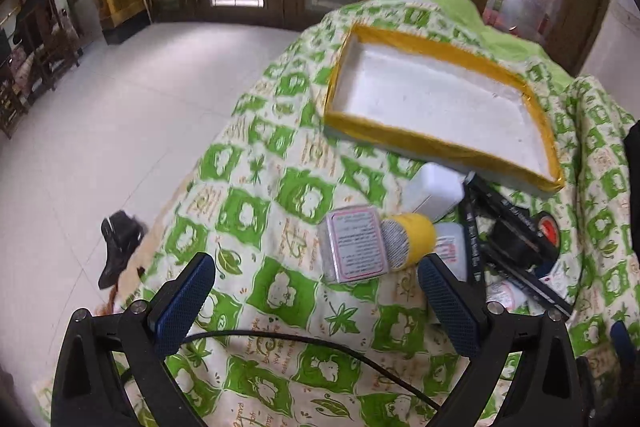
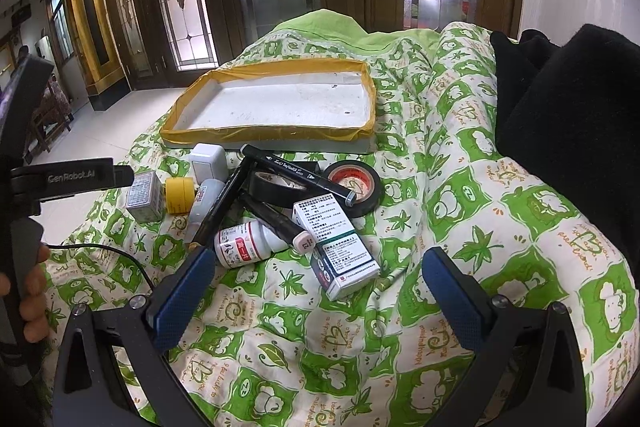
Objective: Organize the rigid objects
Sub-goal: 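Grasp the small white-and-pink box with the left gripper while the right gripper approaches the black marker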
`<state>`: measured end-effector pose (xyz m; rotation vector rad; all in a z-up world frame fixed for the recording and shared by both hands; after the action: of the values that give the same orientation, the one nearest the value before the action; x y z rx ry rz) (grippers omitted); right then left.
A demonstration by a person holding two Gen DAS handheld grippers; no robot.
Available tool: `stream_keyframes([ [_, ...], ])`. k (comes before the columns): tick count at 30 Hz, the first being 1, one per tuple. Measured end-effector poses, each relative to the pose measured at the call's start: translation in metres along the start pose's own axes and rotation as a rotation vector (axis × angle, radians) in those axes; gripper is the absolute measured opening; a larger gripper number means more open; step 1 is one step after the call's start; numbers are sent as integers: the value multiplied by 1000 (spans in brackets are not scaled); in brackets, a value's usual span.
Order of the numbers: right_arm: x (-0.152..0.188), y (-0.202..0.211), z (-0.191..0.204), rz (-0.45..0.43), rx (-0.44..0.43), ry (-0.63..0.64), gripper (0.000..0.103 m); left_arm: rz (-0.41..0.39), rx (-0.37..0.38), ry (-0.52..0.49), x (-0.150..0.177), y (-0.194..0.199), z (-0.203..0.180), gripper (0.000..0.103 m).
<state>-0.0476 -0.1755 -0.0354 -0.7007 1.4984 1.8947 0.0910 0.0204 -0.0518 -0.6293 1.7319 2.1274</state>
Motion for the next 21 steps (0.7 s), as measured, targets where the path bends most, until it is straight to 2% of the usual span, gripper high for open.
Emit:
stream_keyframes([
  [5, 1, 0, 1, 2, 2, 1, 103, -11, -17, -41, -6, -7, -13, 100],
  [7, 1, -1, 1, 3, 3, 3, 103, 1, -36, -55, -8, -15, -18, 96],
  [9, 2, -1, 0, 5, 5, 5, 103, 34, -50, -67, -7, -25, -22, 84],
  [11, 2, -2, 0, 6, 6, 3, 103, 53, -55, -70, -5, -30, -23, 78],
  [14, 3, -3, -1, 12, 10, 5, 103, 47, -45, -66, -5, -30, -22, 76],
  [16, 3, -4, -1, 15, 12, 8, 103, 49, -40, -70, -4, -31, -22, 70],
  [18, 3, -5, -1, 18, 14, 9, 103, 64, -37, -75, -2, -34, -23, 56],
  [21, 3, -5, -1, 19, 14, 8, 103, 88, -20, -75, -1, -39, -24, 43],
])
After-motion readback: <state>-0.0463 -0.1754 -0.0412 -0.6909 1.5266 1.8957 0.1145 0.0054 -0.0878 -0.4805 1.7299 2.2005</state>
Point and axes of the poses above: each gripper's, at about its wrist camera, not at the fingertips, and y roughly against the way its jaws point, z to its left, x to its underside, the point moved 5 cm from there along -y, roughly the way its jaws point, and after that the axes turned 14 degrees about -x, right-handed, at the moved point
